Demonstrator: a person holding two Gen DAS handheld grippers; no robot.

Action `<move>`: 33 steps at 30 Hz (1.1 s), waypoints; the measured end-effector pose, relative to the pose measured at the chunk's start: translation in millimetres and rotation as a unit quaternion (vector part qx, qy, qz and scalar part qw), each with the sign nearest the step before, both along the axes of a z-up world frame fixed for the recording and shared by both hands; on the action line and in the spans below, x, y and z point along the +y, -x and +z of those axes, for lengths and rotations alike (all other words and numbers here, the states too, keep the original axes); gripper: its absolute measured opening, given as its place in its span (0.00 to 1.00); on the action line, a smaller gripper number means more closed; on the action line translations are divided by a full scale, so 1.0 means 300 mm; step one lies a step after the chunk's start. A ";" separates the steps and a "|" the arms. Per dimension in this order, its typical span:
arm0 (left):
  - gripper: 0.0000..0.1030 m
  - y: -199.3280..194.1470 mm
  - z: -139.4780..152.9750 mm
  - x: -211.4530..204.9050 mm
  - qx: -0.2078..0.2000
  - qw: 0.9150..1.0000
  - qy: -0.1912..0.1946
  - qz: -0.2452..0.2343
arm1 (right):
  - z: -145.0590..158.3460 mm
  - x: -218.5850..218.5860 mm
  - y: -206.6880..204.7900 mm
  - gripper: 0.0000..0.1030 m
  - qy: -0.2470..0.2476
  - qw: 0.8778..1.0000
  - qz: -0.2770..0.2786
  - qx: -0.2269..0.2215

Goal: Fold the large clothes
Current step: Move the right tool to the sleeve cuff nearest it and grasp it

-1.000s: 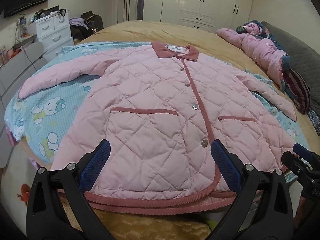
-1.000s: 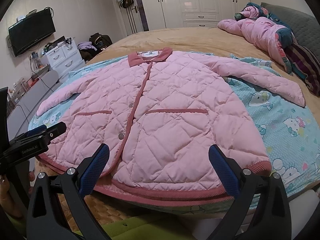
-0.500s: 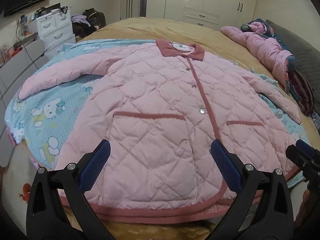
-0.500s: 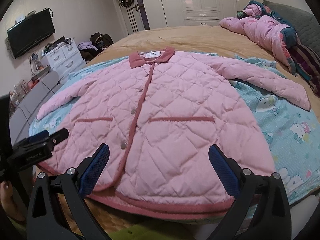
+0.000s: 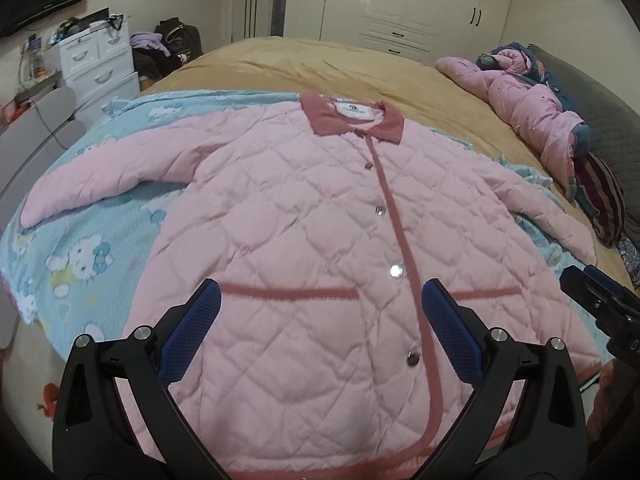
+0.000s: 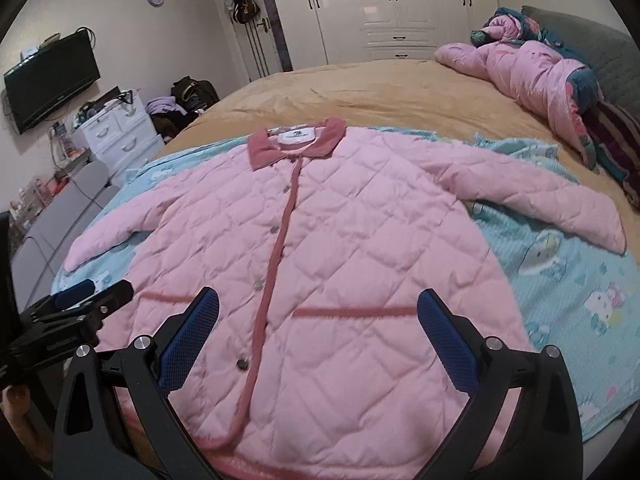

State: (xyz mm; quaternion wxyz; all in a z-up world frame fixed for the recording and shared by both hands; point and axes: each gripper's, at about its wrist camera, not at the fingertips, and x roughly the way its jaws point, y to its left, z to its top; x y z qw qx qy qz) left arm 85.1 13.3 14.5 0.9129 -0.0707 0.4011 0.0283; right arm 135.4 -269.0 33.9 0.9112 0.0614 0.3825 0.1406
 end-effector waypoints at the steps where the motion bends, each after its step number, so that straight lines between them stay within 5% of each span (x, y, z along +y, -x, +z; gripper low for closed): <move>1: 0.91 -0.021 0.007 -0.002 0.001 1.000 0.001 -0.002 | 0.004 -0.002 -0.012 0.96 -0.002 1.000 -0.002 0.000; 19: 0.91 -0.365 0.064 -0.095 0.014 0.999 0.014 -0.043 | 0.021 -0.212 -0.348 0.96 -0.056 0.994 -0.091 0.025; 33: 0.91 -0.572 -0.036 -0.180 0.052 0.997 0.025 -0.051 | -0.159 -0.514 -0.532 0.96 -0.087 0.971 -0.206 0.084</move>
